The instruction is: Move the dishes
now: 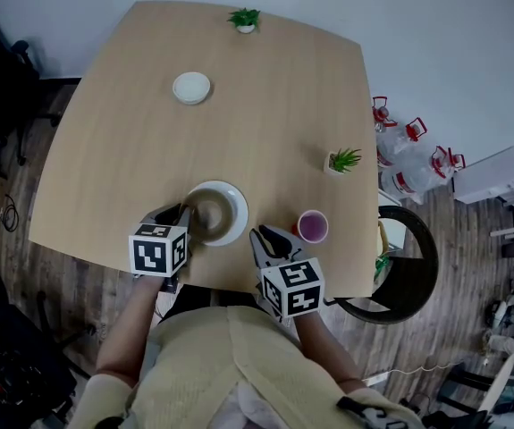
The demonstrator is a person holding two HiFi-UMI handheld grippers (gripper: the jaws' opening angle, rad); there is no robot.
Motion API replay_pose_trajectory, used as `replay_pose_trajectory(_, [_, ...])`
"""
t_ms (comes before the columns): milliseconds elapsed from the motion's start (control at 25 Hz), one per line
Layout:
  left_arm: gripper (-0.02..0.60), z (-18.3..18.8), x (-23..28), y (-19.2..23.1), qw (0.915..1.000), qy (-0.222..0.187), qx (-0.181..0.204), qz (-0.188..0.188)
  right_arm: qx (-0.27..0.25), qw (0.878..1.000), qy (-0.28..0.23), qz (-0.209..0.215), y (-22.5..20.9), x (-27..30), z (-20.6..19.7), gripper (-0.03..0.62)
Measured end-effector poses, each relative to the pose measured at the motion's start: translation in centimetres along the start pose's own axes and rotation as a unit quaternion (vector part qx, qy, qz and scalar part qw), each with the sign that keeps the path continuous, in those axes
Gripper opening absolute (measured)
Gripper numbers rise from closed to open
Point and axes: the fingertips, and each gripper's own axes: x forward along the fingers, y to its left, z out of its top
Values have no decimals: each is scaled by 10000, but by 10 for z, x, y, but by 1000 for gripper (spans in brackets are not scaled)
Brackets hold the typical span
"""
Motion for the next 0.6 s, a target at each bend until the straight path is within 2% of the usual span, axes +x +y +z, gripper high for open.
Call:
replay_pose_trajectory(400, [31,17,-13,-2,9997,-168,-58,-186,27,9999,59,96,2,4,-2,72])
replay_pose_trajectory(600, [31,27,-30,14,9993,-338,-110,-75,-29,9997,117,205,6,10,-2,72])
